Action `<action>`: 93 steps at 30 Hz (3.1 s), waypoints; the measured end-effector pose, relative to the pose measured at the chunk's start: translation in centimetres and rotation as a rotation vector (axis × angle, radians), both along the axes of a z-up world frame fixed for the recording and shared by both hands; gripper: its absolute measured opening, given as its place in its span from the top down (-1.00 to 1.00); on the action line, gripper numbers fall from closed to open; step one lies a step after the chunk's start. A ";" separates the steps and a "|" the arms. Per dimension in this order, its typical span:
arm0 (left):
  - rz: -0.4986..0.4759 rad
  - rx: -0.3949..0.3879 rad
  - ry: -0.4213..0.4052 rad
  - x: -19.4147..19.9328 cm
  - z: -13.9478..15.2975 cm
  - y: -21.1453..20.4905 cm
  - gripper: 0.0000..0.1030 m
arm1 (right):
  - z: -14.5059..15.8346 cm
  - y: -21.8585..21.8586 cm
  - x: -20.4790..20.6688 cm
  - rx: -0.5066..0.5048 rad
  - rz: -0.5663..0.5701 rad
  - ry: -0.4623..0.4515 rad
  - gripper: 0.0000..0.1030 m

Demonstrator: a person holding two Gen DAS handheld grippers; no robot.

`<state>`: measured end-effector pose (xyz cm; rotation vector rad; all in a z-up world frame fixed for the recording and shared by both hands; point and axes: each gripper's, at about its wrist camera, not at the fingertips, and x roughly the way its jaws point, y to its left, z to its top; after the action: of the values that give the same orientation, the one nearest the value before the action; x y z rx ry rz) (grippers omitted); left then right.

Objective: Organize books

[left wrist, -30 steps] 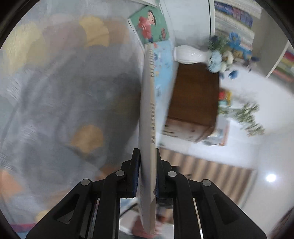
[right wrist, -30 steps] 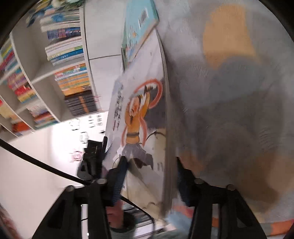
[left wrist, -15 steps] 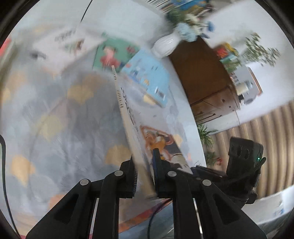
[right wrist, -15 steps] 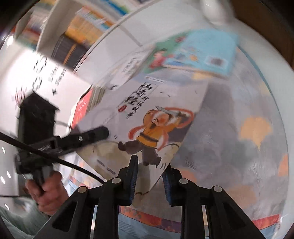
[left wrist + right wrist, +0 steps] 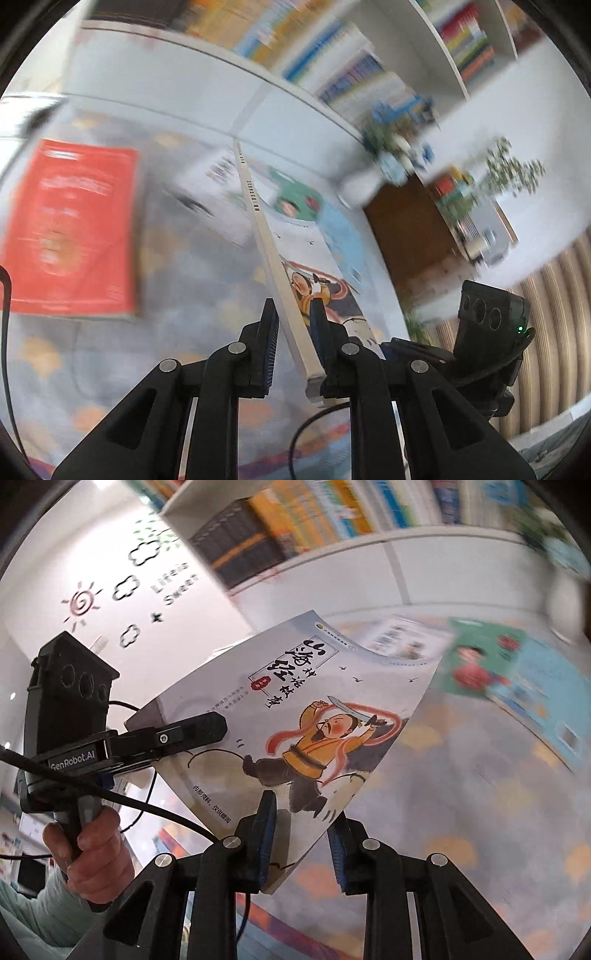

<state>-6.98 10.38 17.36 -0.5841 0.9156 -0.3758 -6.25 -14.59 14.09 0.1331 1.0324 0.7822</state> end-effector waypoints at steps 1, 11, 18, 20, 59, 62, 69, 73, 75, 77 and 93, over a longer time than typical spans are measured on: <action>0.028 0.008 -0.003 -0.2 -0.1 1.6 0.74 | 0.1 1.7 0.2 0.000 0.018 -0.004 0.49; 0.182 0.060 0.038 1.2 -3.8 13.5 0.72 | -1.4 16.9 3.3 -0.052 0.126 0.023 0.44; 0.178 0.001 0.114 1.8 -8.3 16.7 0.71 | -3.8 20.5 6.7 -0.108 0.119 0.080 0.43; 0.188 0.001 0.139 1.8 -9.3 17.3 0.71 | -4.7 20.9 7.1 -0.131 0.113 0.104 0.43; -0.085 0.105 0.183 21.7 -5.2 5.2 0.43 | -8.7 0.6 15.9 -0.068 -0.516 0.285 0.01; -0.066 0.091 0.286 26.3 -8.4 3.2 0.43 | -9.1 0.5 16.8 -0.092 -0.544 0.273 0.00; 0.027 0.303 0.391 30.0 -13.5 0.5 0.45 | -10.2 0.5 17.8 -0.167 -0.589 0.208 0.02; -0.005 0.323 0.432 30.2 -15.0 -0.3 0.43 | -10.1 1.8 18.7 -0.234 -0.579 0.143 0.15; -0.035 0.314 0.444 29.8 -15.1 -0.8 0.43 | -9.9 2.2 19.1 -0.231 -0.549 0.127 0.19; -0.053 0.343 0.447 28.9 -15.0 -1.2 0.43 | -9.8 2.3 19.2 -0.238 -0.540 0.125 0.19; -0.239 0.188 0.523 7.3 -15.0 -5.8 0.43 | -7.8 -6.8 5.2 -0.072 -0.435 0.269 0.17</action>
<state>0.27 4.58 2.34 -0.4033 1.5148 -0.3508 -1.03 -21.43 6.33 0.3954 1.2295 0.3354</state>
